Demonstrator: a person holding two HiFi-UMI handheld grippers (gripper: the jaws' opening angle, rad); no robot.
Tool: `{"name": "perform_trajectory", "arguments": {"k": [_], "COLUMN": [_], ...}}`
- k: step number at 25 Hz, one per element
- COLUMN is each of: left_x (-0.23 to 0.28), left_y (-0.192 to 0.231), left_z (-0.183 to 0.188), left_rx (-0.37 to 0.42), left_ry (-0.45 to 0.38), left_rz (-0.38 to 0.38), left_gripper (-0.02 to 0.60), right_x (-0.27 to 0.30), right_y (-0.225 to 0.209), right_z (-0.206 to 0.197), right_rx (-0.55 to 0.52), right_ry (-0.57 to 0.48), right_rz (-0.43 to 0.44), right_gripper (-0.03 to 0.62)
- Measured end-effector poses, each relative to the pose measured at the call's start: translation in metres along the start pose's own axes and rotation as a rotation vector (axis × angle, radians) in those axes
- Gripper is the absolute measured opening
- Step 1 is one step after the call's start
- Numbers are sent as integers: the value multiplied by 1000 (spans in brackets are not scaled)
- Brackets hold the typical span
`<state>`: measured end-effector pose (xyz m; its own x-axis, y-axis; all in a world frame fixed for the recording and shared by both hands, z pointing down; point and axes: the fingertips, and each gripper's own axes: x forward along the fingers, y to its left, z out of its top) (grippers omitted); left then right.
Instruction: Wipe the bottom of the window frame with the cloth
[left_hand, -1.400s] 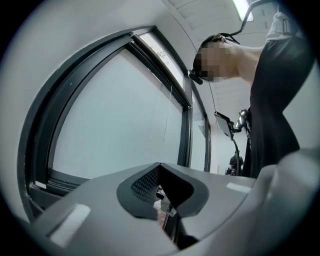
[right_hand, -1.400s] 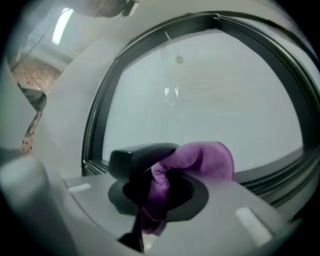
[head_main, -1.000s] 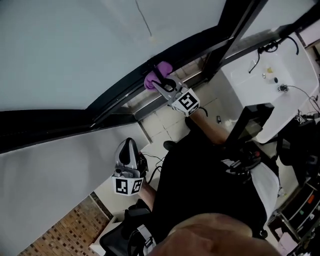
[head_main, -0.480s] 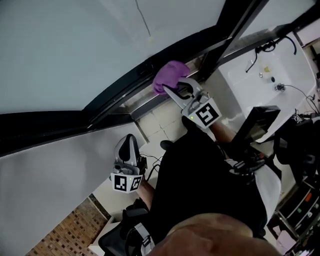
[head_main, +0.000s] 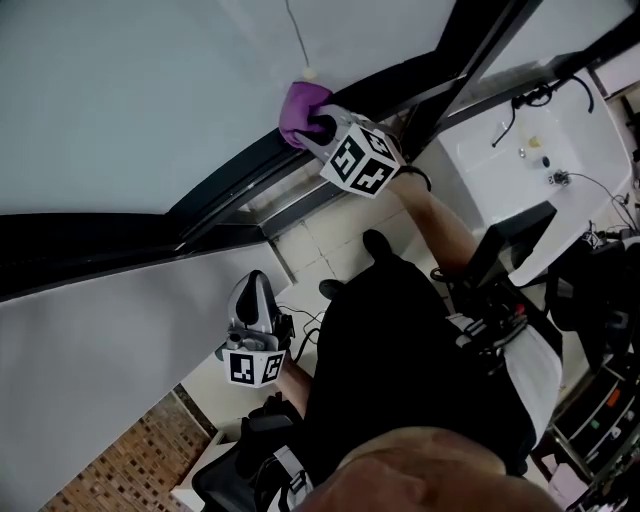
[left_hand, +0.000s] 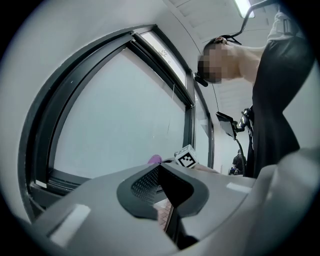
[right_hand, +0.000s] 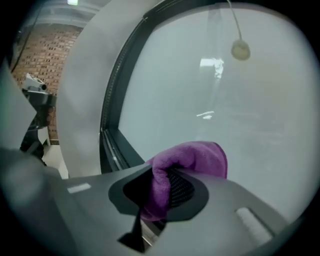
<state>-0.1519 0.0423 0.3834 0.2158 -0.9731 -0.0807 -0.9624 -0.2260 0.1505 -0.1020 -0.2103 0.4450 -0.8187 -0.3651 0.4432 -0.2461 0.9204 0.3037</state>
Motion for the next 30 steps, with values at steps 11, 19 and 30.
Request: {"name": "perform_trajectory", "arguments": {"k": [11,19,30], "left_x": [21,26,9], "left_y": [-1,-20,-8], "left_z": [-10,-5,-3], "left_rx": [-9,28,24], "left_ry": [27,58,62], "left_rz": [-84,-72,22], "left_gripper": [-9,-9,-9], "right_x": [-78,-52,-10], "right_y": [113,-4,-48], "right_z": [-84,-48,-55], "right_rx": [231,156,-31], "right_ry": [-50,-257,-212], "right_rz": [201,-27,-196], "right_gripper": [63,69,67]}}
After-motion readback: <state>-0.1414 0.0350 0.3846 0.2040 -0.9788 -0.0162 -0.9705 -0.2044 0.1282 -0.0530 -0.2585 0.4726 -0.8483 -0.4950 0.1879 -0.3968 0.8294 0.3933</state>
